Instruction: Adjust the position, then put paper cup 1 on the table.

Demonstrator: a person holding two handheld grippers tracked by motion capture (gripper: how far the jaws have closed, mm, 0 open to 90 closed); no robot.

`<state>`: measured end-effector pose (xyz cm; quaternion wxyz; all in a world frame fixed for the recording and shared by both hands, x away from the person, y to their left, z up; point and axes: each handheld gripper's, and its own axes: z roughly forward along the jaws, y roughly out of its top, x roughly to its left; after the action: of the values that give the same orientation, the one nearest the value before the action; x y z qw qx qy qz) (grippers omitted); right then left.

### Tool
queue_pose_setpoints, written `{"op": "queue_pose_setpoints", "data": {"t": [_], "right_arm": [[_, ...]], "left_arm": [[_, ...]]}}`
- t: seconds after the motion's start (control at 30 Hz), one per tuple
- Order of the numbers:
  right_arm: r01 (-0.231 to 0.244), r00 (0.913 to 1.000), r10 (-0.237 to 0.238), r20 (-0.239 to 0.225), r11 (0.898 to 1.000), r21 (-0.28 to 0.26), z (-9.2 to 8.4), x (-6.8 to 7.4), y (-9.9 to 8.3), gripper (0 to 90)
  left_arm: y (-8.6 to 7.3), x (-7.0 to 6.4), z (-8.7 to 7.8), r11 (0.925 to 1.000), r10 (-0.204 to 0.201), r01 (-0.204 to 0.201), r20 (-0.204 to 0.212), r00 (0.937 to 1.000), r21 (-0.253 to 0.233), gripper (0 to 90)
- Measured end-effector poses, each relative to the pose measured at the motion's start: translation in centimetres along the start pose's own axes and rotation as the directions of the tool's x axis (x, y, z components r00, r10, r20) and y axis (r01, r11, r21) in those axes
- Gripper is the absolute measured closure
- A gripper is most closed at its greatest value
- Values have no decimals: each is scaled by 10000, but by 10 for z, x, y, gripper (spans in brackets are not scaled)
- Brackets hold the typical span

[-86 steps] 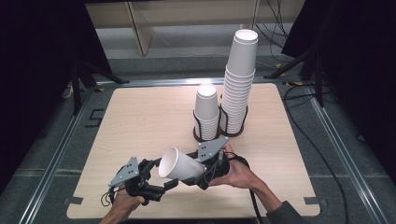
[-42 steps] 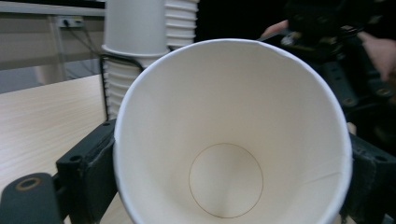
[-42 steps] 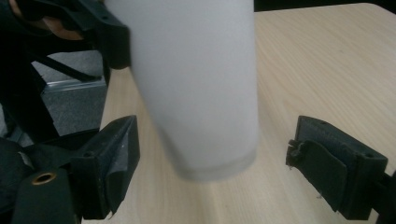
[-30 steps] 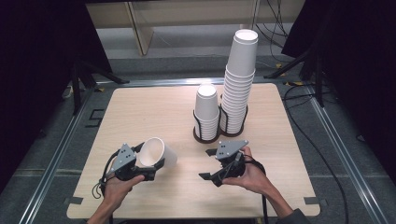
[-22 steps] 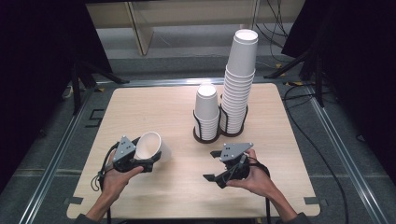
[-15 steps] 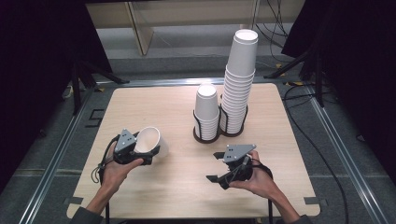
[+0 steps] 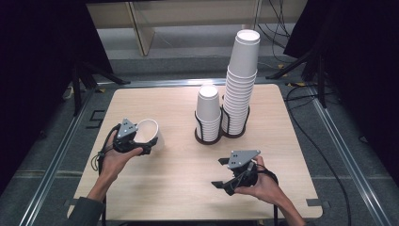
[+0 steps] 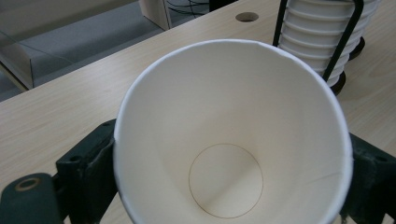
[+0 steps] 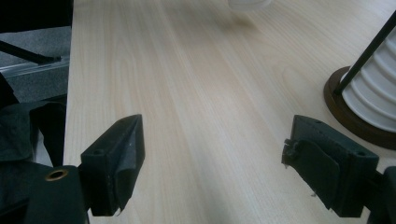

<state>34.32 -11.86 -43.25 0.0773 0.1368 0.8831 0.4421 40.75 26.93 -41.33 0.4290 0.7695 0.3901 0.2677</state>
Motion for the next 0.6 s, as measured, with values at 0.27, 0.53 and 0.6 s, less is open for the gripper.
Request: {"op": "queue_pose_setpoints", "data": {"t": [0.27, 0.53, 0.6], "right_arm": [[-177, 9998, 176, -67, 9998, -8, -1, 1, -5, 194], [-249, 9997, 249, -33, 9997, 28, -1, 1, -9, 193], [-265, 9996, 266, -38, 9996, 61, -1, 1, -9, 193]], "left_arm": [[4, 9, 12, 9997, 13, -9, -195, 9998, 229, 98], [10, 22, 24, 9988, -177, 200, -496, 9986, 453, 99], [10, 25, 27, 9979, -183, 218, -582, 9981, 607, 98]]}}
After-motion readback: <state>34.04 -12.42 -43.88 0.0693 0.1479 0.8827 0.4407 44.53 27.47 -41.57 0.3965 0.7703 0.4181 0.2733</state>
